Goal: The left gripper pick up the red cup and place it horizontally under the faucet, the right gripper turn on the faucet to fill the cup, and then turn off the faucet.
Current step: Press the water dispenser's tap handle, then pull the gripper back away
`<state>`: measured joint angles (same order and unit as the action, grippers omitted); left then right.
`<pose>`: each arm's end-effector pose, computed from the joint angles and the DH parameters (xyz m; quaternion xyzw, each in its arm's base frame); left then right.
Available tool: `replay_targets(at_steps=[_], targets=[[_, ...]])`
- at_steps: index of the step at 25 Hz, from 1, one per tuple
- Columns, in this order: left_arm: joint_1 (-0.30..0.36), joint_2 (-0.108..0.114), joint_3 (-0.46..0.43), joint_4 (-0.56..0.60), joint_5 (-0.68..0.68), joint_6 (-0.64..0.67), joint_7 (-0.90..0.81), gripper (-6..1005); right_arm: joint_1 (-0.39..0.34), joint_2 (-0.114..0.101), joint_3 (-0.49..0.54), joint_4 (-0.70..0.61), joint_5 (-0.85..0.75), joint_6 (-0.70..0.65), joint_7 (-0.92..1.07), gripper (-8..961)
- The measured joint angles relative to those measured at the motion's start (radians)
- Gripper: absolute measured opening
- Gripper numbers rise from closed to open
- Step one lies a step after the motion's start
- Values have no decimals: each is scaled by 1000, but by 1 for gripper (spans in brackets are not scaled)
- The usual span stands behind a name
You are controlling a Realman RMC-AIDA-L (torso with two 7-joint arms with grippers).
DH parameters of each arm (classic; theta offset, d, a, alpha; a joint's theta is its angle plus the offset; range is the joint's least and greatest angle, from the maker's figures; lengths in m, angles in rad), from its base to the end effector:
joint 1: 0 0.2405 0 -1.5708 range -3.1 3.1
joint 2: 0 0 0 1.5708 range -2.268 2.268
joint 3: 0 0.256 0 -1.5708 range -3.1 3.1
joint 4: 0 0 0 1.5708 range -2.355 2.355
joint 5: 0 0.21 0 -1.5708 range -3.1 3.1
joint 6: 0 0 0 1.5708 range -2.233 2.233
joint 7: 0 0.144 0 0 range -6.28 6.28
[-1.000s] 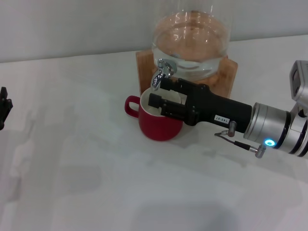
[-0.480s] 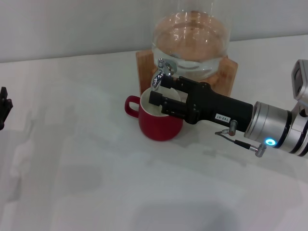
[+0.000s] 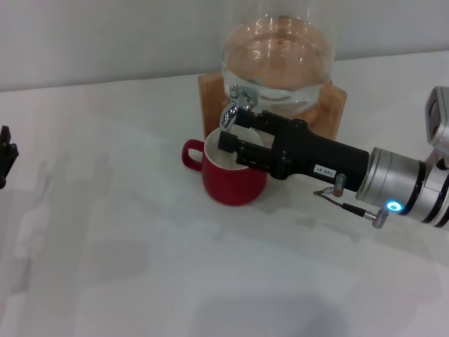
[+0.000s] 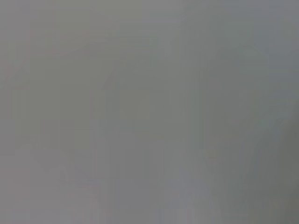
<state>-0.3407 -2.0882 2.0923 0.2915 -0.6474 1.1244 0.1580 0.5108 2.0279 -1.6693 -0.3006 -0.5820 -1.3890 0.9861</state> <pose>-0.3249 0.3198 -0.0181 -0.7072 -0.1484 -0.2260 0.6532 0.2275 0.3273 -0.0422 -0.8459 0.2173 0.4484 0.1901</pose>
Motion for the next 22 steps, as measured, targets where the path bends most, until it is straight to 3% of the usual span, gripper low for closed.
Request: replay_targets(at_steps=[22], targets=[[-15,0,0,-11,0,0,0,880,-3,0,2,0,27,3,-9,721]])
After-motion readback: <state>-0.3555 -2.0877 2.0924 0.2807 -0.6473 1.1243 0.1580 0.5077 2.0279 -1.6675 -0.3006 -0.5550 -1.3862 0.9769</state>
